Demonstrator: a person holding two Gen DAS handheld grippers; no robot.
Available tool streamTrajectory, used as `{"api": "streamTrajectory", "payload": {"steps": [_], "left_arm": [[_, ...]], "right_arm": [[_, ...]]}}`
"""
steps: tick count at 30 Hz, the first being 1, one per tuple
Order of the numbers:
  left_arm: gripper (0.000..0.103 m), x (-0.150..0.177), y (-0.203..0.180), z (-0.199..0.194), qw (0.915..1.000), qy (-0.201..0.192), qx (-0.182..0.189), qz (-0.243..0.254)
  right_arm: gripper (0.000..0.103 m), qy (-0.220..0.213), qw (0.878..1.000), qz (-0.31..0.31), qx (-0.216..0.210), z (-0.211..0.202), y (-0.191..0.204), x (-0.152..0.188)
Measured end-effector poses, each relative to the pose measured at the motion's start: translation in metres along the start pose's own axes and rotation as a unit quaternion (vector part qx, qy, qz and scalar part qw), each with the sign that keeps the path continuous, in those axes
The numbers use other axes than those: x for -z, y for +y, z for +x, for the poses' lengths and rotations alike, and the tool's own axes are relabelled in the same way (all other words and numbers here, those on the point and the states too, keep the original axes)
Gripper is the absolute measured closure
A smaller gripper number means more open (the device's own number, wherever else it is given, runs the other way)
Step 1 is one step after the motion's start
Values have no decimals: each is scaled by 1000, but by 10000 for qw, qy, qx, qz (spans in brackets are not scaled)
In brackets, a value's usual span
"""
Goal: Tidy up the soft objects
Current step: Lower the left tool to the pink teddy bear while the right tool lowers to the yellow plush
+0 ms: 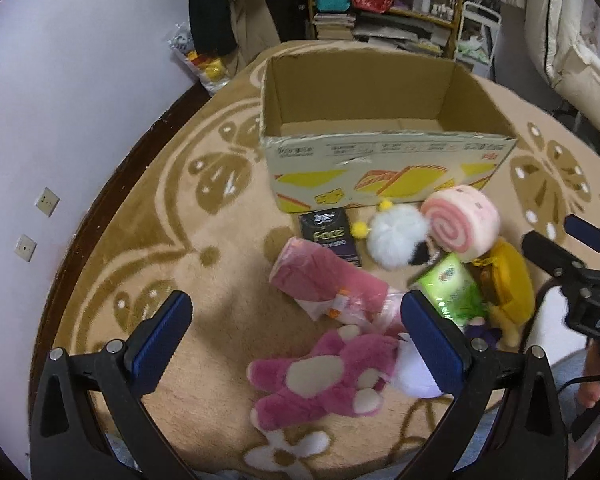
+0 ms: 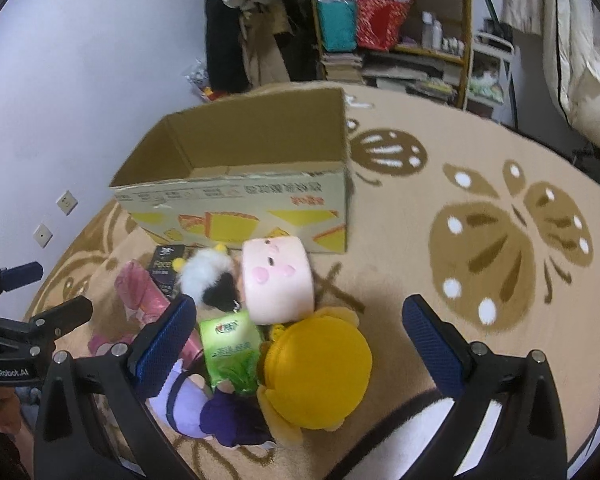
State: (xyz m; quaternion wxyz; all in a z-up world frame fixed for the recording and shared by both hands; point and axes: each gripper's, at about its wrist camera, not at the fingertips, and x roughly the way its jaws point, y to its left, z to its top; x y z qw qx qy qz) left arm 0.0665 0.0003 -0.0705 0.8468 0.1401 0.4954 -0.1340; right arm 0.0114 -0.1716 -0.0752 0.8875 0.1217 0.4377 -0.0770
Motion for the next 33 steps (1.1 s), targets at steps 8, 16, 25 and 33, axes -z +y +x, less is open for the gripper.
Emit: {"api": "streamTrajectory", "payload": {"steps": [8,16,25,33], "left_arm": [[0,6,-1,29,9966,730,355,158],[0,23,-15,56,9882,1392,210,599],[0,30,-23,68,9836,1569,221,856],[0,35,-25,76,9802,1749,180,910]], "right_arm": [[1,499,9987,35,-69,22,-2,7],[1,843,9959,-284,136,38,4,14],[1,1157,9925,-142,382,50,-8,19],[5,1278,9907,-109,459,53,-11,20]]}}
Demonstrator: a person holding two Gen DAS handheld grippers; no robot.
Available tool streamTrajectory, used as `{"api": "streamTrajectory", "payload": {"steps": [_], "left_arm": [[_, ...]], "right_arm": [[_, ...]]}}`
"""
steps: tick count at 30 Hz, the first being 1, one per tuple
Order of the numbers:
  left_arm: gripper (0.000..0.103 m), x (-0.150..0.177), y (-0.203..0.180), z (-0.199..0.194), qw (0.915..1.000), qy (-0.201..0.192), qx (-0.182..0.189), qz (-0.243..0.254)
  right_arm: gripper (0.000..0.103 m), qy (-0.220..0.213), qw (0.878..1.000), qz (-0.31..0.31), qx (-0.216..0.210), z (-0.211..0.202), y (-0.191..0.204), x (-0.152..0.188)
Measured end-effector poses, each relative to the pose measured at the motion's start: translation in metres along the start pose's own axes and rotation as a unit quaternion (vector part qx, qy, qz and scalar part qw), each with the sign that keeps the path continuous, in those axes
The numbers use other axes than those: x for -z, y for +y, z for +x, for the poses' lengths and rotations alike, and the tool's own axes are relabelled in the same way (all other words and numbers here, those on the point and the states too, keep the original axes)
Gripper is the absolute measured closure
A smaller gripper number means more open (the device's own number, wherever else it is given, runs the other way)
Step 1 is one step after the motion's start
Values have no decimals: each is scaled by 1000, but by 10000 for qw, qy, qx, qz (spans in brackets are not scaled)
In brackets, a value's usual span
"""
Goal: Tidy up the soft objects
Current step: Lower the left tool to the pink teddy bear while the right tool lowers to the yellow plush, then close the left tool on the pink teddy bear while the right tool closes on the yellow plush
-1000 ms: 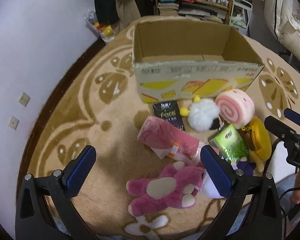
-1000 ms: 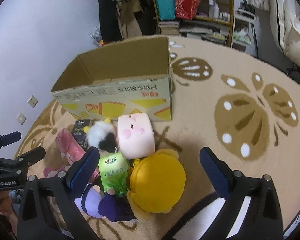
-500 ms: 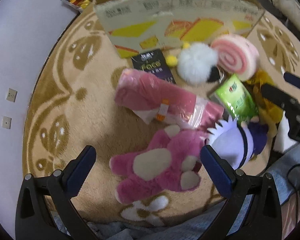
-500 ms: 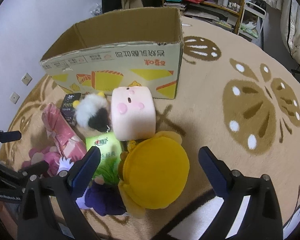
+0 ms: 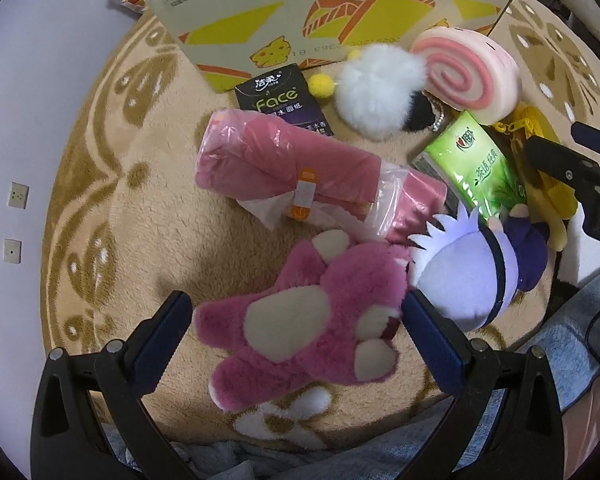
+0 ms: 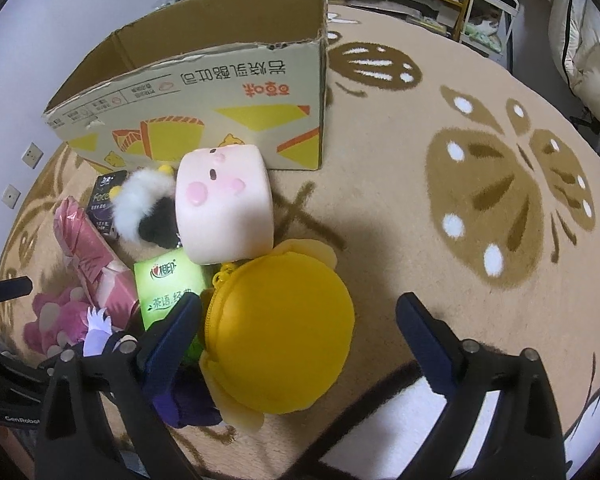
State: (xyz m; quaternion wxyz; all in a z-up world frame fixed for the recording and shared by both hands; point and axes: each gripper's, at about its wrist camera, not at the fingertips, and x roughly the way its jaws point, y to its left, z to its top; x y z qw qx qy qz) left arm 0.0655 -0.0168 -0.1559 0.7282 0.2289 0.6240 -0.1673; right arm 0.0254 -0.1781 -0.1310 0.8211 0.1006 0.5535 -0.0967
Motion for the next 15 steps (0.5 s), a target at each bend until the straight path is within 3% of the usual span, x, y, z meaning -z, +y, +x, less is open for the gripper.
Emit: {"api": "streamTrajectory", "payload": {"steps": [8,11,15], "left_arm": [[0,6,-7,-3,10000,44,12,61],[0,11,-11,6,9994,256,-21,210],[0,12,-17,16,9980,365,-345,396]], "right_arm": [[9,128,9999,-25,-37,5,1,1],[15,183,9998,11,-81,7,0,1],[19,238,9996,49,-164,9,-1,1]]}}
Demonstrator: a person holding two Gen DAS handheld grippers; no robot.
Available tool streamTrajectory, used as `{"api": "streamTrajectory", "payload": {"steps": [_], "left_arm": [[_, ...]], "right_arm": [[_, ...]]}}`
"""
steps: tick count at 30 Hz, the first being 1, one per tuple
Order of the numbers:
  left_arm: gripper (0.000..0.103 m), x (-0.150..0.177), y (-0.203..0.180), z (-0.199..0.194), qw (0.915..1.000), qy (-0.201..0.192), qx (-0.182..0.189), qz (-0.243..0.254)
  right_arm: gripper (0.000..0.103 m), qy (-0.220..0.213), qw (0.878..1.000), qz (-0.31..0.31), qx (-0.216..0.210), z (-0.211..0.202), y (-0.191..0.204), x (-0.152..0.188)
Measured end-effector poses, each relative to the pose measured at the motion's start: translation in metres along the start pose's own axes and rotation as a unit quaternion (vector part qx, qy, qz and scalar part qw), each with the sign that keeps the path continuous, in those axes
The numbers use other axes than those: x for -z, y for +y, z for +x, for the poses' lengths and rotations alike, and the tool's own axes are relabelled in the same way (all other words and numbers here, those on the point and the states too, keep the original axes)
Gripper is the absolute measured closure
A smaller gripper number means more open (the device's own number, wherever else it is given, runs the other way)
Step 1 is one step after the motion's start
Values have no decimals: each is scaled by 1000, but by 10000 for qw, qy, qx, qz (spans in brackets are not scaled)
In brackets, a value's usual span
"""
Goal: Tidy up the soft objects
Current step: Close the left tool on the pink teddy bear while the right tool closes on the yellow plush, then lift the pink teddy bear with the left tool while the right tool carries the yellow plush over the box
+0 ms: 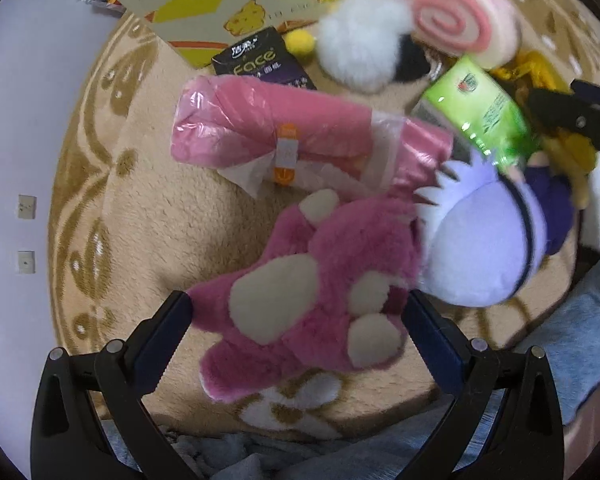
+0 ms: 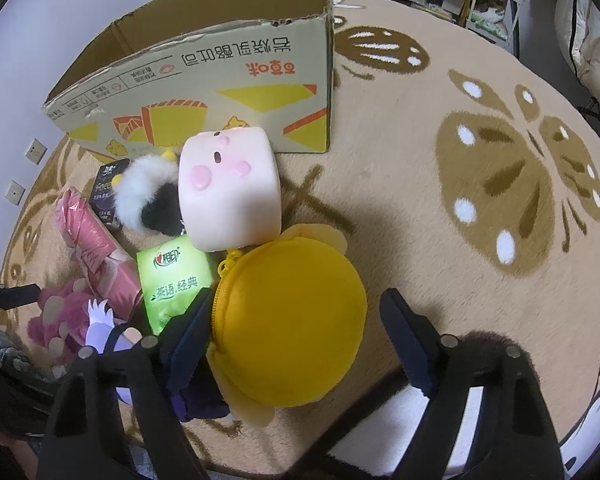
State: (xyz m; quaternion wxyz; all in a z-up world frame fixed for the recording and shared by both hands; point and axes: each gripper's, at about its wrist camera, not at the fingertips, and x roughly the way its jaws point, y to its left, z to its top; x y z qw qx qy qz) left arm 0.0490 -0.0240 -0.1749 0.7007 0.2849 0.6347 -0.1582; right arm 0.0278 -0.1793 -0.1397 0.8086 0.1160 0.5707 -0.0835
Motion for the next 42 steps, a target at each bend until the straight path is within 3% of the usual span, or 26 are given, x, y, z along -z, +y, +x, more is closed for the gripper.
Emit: {"api": "streamTrajectory", "payload": {"steps": [4,9,10,12,15,18,21,23,29,32,39,42], "left_arm": [[0,-3,6,10,9999,51,-32,-101],[1,-8,-6,10,9981,-335,-370,371],[5,-9,-9,11,9977,-343,-389,432],[36,-9,-11,13,9988,-242,-29,418],[46,-9,-9,8,9991,-301,32,304],[49,-10,3,-1,9989,-456,15,41],[49,-12,15,-8,9978,-628,-42,-194],[49,-15,25,-16,9964,-776,-150,-320],[49,-17,39,-31,9919,-1090,-257,-596],[49,-12,42,-41,9893,-1260,-257,-696],[49,-1,38,-72,9830,-1624,-281,-805],[49,4,39,-92,9719,-2067,-568,-972]], "right_arm": [[26,125,9999,15,-107,4,1,0],[33,71,9999,-55,-116,2,4,-1],[34,59,9999,-61,-113,2,4,0],[35,44,9999,-67,-119,0,5,1],[38,0,9999,-68,-140,-4,5,2],[42,-88,9998,-77,-148,-9,6,2],[52,-241,9995,-126,-153,-16,8,1],[69,-354,9990,-186,-194,-21,11,-1],[90,-380,9985,-285,-272,-25,16,3],[95,-466,9981,-309,-259,-30,15,4],[96,-785,9963,-272,-204,-48,10,4],[96,-1016,9944,-172,-222,-61,9,5]]}}
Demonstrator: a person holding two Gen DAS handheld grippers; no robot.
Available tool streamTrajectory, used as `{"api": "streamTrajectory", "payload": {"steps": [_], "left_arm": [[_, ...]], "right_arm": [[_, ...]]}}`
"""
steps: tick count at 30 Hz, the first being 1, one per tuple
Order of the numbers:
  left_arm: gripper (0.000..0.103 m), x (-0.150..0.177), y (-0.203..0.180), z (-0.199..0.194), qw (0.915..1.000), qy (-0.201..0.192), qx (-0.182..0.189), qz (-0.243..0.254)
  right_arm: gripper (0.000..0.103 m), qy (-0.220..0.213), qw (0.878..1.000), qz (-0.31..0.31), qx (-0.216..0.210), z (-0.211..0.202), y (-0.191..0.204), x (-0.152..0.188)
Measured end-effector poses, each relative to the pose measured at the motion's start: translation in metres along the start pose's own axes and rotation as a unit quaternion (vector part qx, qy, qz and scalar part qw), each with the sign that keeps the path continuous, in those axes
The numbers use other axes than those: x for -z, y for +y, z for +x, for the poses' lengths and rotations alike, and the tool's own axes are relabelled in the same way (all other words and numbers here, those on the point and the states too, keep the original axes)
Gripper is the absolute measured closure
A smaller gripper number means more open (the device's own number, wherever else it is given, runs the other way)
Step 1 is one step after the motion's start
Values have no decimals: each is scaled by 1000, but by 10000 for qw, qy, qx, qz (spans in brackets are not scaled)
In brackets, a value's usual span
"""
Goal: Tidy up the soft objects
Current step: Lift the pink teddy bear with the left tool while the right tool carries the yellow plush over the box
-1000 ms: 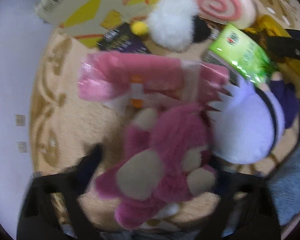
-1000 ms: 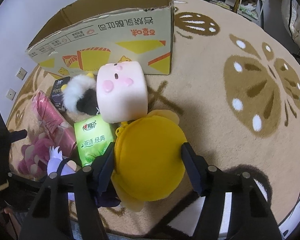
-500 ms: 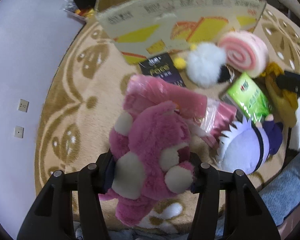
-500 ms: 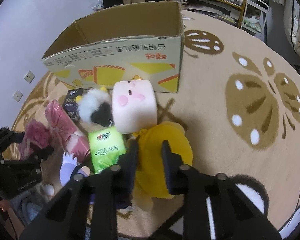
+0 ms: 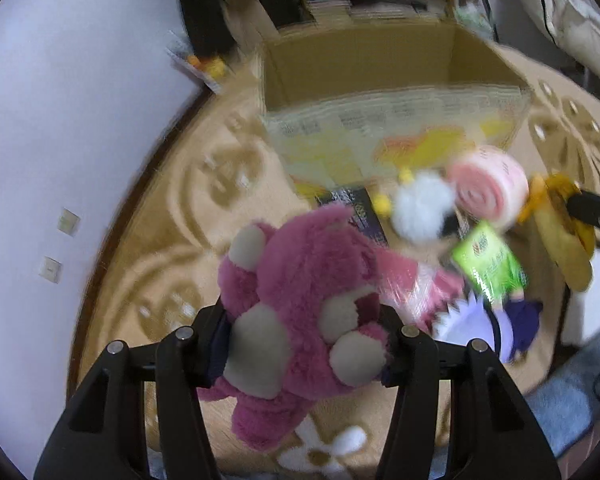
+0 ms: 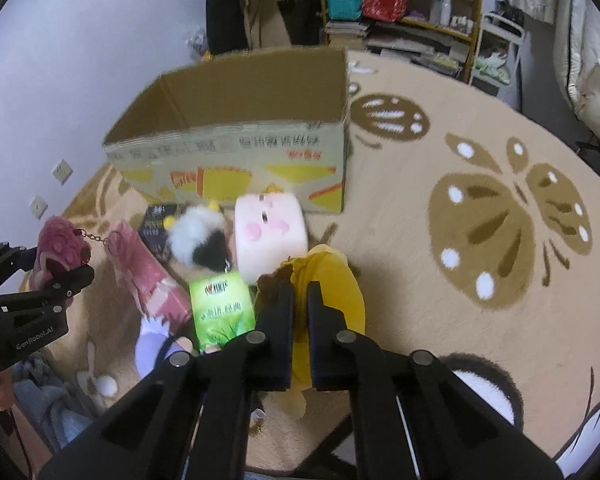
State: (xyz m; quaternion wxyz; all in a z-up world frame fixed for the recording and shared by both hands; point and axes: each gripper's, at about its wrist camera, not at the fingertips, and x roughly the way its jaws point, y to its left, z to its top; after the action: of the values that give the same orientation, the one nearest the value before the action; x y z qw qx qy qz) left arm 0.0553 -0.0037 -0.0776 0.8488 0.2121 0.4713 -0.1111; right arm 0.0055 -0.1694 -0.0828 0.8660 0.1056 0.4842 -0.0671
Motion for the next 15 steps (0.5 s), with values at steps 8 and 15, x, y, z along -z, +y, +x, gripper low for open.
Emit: {"api": "streamTrajectory", "payload": {"steps": [8,15], "left_arm": [[49,-15,18,-27,9961,-744,-33,-478],[49,-27,30,-49,9865,-1493,-64,-671]], "right_arm": [[96,-898,9958,-133,-91,-41,17,-17],[96,-1470,9882,-335,-286,-65,34,-36]]}}
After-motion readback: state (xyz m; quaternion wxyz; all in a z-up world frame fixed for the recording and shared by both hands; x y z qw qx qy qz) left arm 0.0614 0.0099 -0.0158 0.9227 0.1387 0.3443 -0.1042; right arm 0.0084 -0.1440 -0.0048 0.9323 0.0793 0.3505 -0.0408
